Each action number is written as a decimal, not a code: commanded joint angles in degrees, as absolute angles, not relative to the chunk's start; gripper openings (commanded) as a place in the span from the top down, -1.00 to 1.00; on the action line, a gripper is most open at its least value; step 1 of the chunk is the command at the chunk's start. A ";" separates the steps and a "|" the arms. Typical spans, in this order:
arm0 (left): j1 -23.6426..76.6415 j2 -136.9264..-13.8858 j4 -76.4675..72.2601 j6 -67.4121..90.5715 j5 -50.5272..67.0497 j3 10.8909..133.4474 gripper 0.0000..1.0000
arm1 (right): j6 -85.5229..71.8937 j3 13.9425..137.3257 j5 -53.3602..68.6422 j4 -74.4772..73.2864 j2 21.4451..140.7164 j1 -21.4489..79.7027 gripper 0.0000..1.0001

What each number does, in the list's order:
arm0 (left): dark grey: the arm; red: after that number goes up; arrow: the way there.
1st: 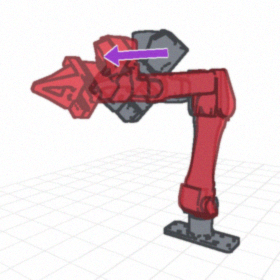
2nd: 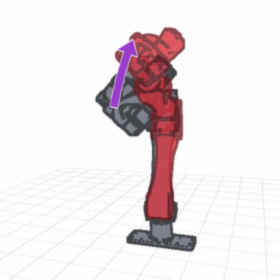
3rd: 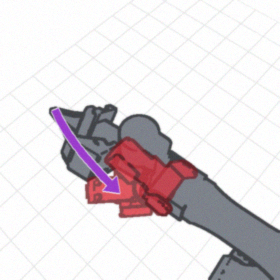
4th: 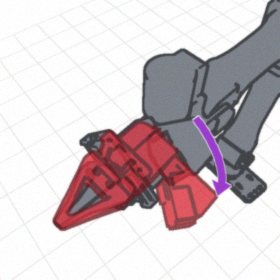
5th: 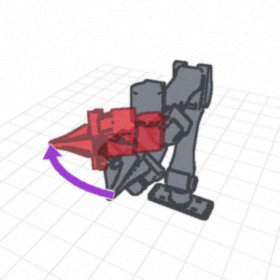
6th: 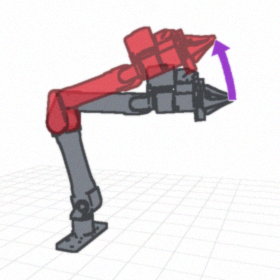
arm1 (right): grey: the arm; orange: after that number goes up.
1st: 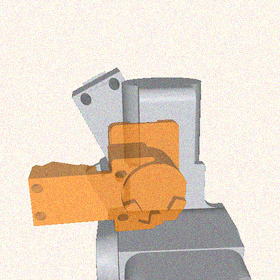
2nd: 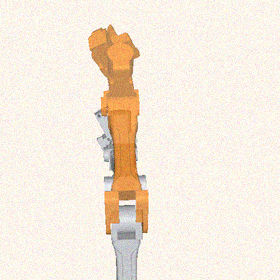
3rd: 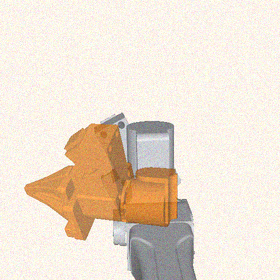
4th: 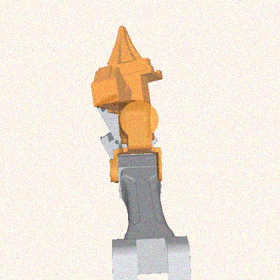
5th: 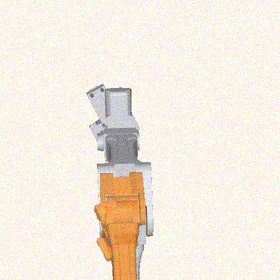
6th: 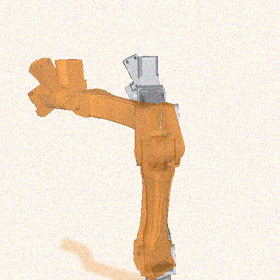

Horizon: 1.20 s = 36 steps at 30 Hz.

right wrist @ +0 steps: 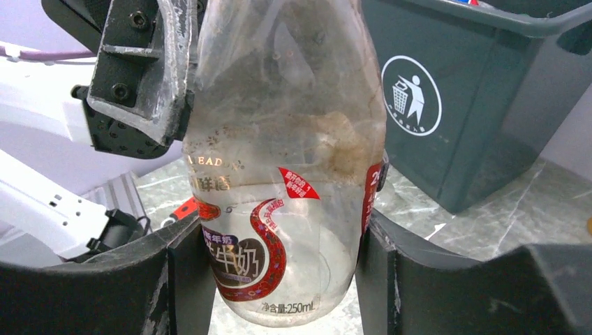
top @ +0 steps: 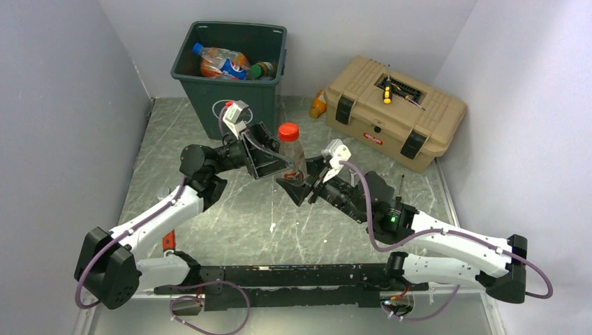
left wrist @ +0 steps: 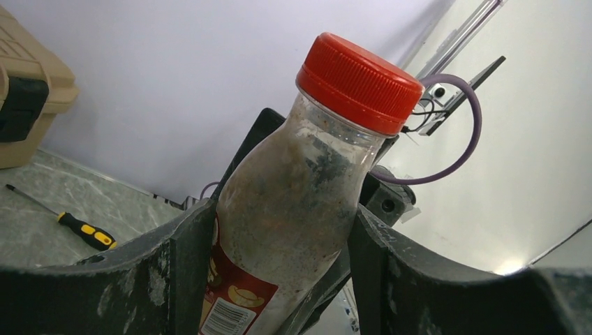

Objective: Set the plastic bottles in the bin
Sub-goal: Place the plastic bottle in the trash bin.

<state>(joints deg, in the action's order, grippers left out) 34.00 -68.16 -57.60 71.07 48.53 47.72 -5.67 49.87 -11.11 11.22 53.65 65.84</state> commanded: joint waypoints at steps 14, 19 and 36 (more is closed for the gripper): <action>34.62 -56.94 -25.07 35.33 37.71 59.54 -0.99 | -4.22 47.09 -8.53 6.88 48.29 65.74 0.37; 34.70 -62.72 -17.30 33.59 43.52 67.12 -0.99 | -4.42 47.32 -8.33 6.26 48.42 65.74 0.39; 35.60 -65.12 -14.68 32.95 44.54 66.39 0.53 | -5.06 47.43 -8.53 6.64 49.79 65.74 0.27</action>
